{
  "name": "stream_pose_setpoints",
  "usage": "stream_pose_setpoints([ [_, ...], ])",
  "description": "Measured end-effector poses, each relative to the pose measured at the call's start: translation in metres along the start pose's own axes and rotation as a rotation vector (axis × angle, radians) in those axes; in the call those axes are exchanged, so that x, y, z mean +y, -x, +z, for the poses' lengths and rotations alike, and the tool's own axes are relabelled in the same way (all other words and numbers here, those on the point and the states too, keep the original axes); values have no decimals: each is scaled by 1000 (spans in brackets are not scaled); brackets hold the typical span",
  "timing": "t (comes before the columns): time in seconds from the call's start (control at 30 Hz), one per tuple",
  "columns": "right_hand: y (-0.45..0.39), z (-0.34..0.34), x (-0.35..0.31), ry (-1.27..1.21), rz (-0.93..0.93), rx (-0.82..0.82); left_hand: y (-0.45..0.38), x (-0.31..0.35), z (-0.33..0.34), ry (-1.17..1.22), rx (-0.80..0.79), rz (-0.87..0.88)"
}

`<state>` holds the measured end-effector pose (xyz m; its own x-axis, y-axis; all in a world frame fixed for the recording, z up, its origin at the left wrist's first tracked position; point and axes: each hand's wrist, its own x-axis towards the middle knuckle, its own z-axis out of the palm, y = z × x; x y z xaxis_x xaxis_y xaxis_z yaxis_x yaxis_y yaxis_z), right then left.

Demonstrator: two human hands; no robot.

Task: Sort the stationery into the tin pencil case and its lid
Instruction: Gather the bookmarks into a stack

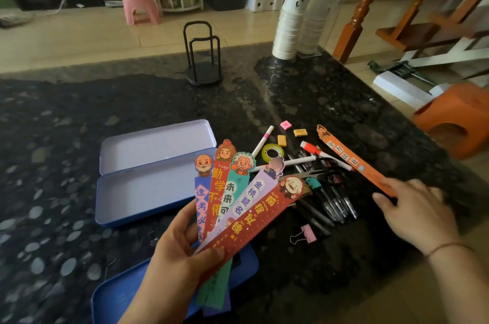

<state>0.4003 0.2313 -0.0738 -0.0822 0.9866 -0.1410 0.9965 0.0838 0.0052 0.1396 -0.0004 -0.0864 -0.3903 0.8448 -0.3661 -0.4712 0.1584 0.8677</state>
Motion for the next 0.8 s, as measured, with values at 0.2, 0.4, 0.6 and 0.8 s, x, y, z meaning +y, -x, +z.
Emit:
stream_pose_setpoints([
  [0.2,5,-2,3,-256,69,115,0,-1,1,-16,18,1],
  [0.4,-2,0,13,-317,166,-40,0,-4,8,4,14,-10],
  [0.6,-1,3,15,-401,228,-78,3,-2,8,60,10,12],
  [0.8,-2,6,17,-360,186,-26,3,0,8,119,15,8],
])
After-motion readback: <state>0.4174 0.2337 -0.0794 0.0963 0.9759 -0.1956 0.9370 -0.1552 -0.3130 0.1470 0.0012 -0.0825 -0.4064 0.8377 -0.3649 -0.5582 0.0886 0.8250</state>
